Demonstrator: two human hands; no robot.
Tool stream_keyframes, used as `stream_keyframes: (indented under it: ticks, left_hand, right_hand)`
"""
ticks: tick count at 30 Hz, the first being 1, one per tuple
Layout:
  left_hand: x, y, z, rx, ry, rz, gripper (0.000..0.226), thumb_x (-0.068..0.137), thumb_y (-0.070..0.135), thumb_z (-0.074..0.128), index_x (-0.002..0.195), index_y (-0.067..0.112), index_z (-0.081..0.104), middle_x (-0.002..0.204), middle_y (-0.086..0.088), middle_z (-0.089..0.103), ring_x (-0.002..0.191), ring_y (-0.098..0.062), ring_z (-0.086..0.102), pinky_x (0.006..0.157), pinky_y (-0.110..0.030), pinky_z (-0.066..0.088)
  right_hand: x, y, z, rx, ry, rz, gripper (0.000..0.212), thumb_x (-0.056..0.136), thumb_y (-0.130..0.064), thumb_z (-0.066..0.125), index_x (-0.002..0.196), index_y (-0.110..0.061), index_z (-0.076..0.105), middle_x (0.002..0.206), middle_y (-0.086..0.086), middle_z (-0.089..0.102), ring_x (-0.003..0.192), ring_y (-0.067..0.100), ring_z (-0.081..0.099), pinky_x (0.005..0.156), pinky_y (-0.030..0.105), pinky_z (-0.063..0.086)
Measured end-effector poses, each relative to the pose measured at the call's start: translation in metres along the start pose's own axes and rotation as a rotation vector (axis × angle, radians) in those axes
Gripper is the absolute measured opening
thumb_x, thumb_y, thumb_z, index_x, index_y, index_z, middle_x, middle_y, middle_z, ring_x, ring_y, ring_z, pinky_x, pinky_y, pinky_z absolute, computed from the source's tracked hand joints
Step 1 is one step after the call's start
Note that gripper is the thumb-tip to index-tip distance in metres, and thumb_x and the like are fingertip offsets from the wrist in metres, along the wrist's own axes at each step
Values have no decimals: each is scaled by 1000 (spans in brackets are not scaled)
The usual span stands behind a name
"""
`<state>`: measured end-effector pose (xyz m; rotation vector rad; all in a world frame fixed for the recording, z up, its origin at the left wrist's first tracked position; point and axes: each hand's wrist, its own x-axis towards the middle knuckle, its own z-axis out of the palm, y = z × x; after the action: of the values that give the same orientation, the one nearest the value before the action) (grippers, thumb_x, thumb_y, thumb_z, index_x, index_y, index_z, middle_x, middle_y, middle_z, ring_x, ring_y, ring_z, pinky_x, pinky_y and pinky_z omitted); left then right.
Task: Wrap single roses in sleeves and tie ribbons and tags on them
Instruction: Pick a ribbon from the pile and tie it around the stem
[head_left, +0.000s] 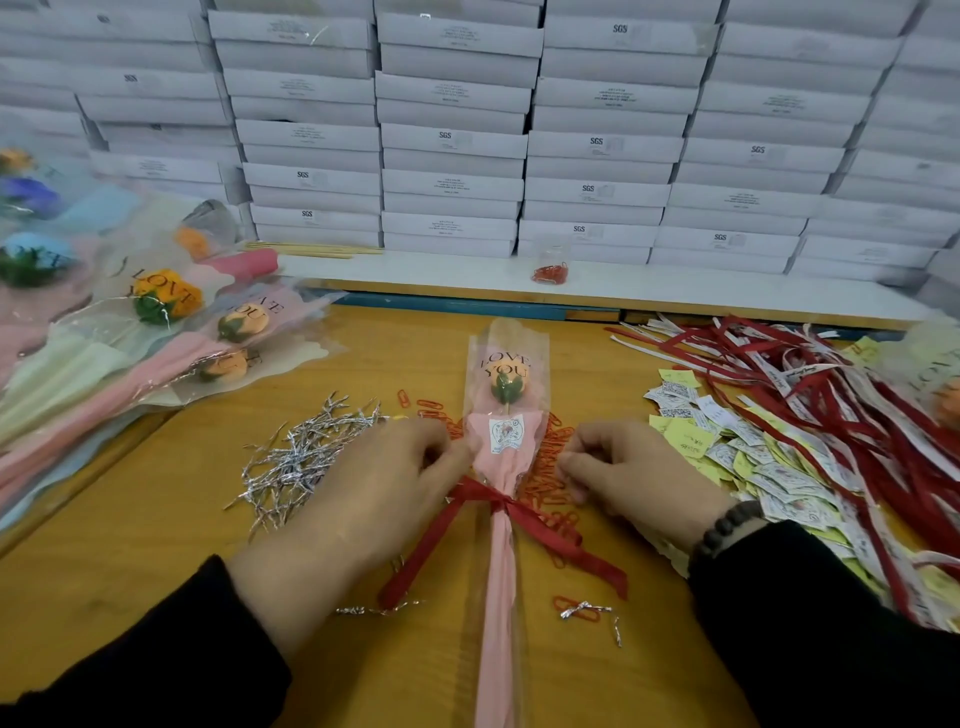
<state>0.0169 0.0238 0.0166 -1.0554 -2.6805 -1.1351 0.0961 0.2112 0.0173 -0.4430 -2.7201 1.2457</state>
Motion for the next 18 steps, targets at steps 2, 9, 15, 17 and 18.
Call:
stream_keyframes:
  ticks: [2, 9, 15, 17, 18]
  left_hand:
    - [-3, 5, 6, 135, -70, -22, 58, 77, 64, 42, 64, 10, 57, 55, -2, 48, 51, -16, 44, 49, -30, 34]
    - [-3, 16, 18, 311, -169, -69, 41, 76, 60, 61, 68, 20, 67, 61, 3, 60, 62, -14, 56, 52, -27, 40]
    - [-2, 10, 18, 161, -175, -78, 29, 78, 42, 67, 63, 17, 64, 56, 2, 56, 59, -19, 52, 58, -31, 44]
    - [0, 7, 16, 51, -160, -110, 25, 78, 34, 68, 63, 15, 64, 54, 3, 54, 55, -15, 50, 56, -28, 42]
    - [2, 6, 14, -6, -138, -121, 22, 78, 30, 69, 63, 14, 64, 52, 5, 53, 51, -11, 48, 53, -25, 39]
  right_hand:
    - [0, -2, 4, -29, -23, -17, 19, 92, -18, 55, 75, -16, 63, 56, -5, 59, 35, -4, 44, 39, 7, 33]
    - [1, -4, 11, -1, -33, -30, 20, 92, -18, 55, 74, -17, 65, 55, -6, 60, 35, -3, 45, 39, 7, 32]
    - [2, -5, 11, 129, 21, 3, 20, 92, -15, 53, 78, -11, 67, 67, 2, 70, 34, 4, 44, 41, 17, 40]
    - [3, -5, 8, 220, 112, 18, 22, 92, -16, 54, 76, -10, 66, 67, 4, 71, 32, 4, 43, 38, 15, 37]
    - [4, -4, 7, 272, 159, 39, 23, 93, -18, 54, 76, -9, 66, 64, 3, 70, 31, 4, 43, 35, 14, 34]
